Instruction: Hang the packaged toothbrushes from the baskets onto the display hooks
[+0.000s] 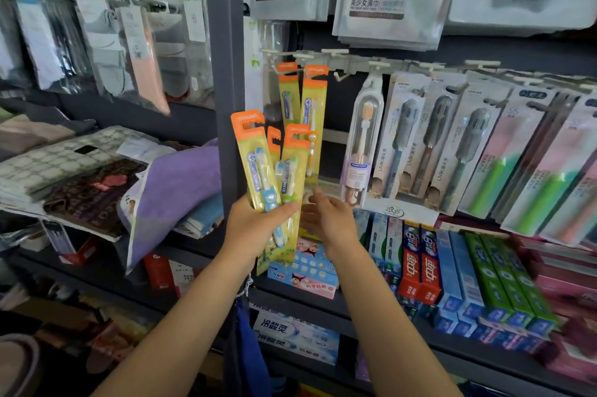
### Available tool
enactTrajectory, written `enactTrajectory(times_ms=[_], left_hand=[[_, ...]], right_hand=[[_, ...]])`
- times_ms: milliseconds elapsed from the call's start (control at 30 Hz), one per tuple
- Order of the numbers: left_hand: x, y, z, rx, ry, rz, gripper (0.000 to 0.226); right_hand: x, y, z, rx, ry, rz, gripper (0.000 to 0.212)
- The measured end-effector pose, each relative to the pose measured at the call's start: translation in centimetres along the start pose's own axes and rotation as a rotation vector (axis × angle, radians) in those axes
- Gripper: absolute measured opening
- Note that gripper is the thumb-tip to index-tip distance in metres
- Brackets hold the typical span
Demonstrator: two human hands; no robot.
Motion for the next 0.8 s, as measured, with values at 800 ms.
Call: enactTrajectory(times_ms=[800], left_hand=[[-2.8,-1.1,-1.8,-0.01,-0.017,-0.093,0.014]], right_hand=[[1.4,0.6,-8.6,0.15,0.314,-0.131,0.018]])
Point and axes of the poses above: each hand's wrist, its own z-axis towards the middle knuckle, its own y-axis out of the back of the hand, x = y × z, the point moved 10 cm from there along z, towards the middle knuckle, and after that the axes turned 7 degrees about -y, right-handed, at the moved point
